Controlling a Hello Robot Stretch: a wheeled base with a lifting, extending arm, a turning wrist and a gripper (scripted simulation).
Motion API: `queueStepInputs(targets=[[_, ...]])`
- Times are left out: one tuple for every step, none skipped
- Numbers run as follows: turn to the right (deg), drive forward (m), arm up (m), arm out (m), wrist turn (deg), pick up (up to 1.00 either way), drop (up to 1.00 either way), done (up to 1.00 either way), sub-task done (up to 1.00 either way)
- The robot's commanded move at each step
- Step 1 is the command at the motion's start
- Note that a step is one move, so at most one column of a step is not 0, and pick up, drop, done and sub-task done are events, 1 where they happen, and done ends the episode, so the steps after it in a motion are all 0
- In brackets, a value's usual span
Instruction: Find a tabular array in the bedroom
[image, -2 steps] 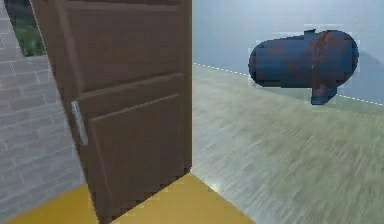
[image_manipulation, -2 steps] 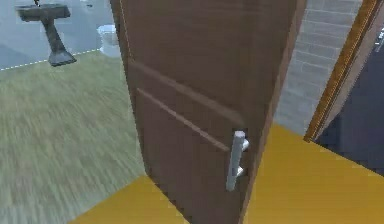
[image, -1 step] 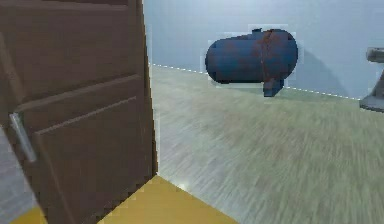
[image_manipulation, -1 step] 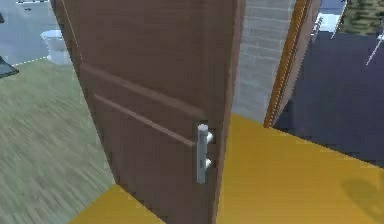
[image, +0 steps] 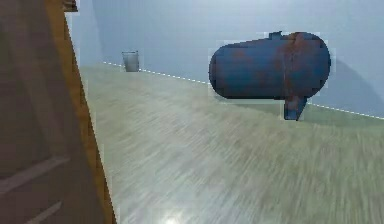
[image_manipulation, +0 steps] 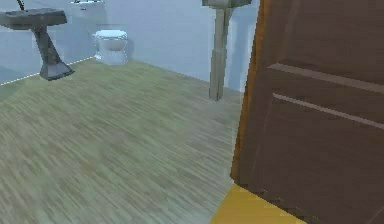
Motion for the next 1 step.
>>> queueStepInputs(targets=[[3.0,0.0,0.0,0.0,0.0,0.0,0.0,0.0,0.0]])
